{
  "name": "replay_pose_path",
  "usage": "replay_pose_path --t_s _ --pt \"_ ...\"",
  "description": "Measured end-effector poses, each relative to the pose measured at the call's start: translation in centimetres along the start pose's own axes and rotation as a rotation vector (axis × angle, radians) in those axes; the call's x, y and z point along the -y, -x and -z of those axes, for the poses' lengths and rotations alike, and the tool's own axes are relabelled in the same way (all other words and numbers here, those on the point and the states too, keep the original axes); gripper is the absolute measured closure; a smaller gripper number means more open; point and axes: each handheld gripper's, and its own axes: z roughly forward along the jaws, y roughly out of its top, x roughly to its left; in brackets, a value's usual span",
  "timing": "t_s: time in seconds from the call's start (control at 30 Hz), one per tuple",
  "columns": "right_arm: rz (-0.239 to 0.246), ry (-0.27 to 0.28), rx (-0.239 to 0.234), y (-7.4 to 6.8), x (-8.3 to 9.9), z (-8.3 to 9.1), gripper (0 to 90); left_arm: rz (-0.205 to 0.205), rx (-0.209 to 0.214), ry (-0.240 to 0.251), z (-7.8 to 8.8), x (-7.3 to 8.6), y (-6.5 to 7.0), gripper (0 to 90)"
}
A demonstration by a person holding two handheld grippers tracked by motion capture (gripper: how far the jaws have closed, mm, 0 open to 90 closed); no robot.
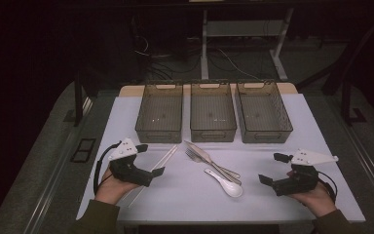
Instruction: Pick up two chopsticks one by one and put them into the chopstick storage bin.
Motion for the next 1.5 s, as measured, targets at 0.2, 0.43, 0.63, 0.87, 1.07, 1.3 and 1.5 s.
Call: replay_pose_path --t_s 0.2,0.43,0.63,0.87,1.07,1.3,1.5 --pt "0.006 0.004 0.001 0.0 0.0 0.0 2.7 -0.009 0.003 -0.003 0.0 -0.4 -0.4 0.0" --pt "-0.001 0.009 0.003 0.1 0.1 0.1 2.7 -0.008 -0.008 -0.001 0.0 -0.8 -1.3 0.0" --pt "-0.003 0.011 0.002 0.1 0.0 0.0 2.7 -0.017 -0.014 -0.003 0.1 -1.3 -2.1 0.8" --pt "0.003 0.015 0.001 0.1 -0.1 -0.1 2.7 0.002 -0.044 0.018 0.4 -1.0 -3.1 5.9" --pt "0.004 0.009 -0.003 0.0 0.0 -0.1 2.7 0.015 -0.071 -0.050 -0.1 0.0 -3.9 15.6" --pt "0.008 0.006 0.000 0.0 0.0 -0.1 2.7 0.027 -0.072 -0.097 -0.4 0.5 -4.2 25.7" --pt "0.005 0.004 0.003 0.0 0.0 -0.1 2.7 0.042 -0.072 -0.117 -0.8 0.7 -4.5 33.4"
